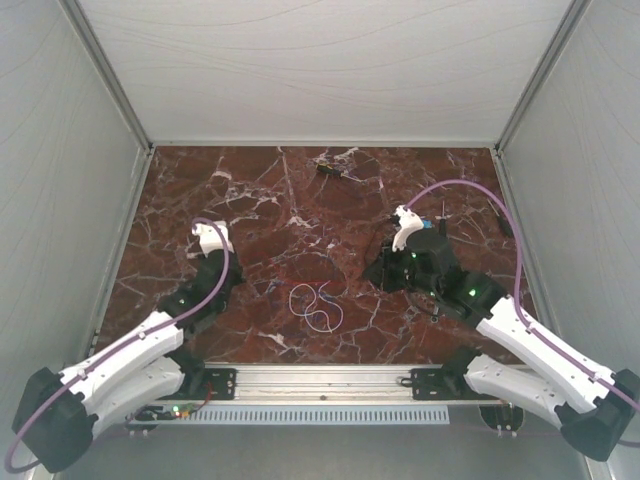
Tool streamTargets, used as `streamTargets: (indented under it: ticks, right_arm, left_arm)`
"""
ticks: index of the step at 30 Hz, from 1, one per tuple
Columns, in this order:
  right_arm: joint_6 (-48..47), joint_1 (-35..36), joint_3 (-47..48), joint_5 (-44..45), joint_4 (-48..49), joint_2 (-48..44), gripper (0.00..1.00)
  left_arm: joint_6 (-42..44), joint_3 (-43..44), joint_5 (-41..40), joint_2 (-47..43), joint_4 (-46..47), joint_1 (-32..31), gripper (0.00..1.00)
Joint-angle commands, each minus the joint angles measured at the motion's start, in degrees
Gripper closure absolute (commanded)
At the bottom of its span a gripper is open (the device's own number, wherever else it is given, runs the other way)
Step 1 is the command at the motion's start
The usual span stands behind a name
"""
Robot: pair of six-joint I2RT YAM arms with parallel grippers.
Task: Zip-tie the wires
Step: Straighten the cable at the center of the board.
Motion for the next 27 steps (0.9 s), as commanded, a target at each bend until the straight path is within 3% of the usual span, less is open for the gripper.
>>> streamTargets:
  ticks: [1,14,27]
  right_arm:
    - [1.7,-0.3,1.1,-1.5,-4.1,-2.7,1.0]
    - [6.7,-0.3,3.8,-10.3,-20.6,-4.3,1.0]
    - [5.6,-2.7,5.2,-17.4,-25.3,-2.8,1.0]
  left_arm:
    - [-1.1,1.1,-4.0,1.8,1.3,-0.4,1.0]
    - [11.6,-3.5,-0.7,1.8,11.9,-0.4,1.0]
    - [18.6,-2.5,-8.1,11.7,16.5,-0.4,1.0]
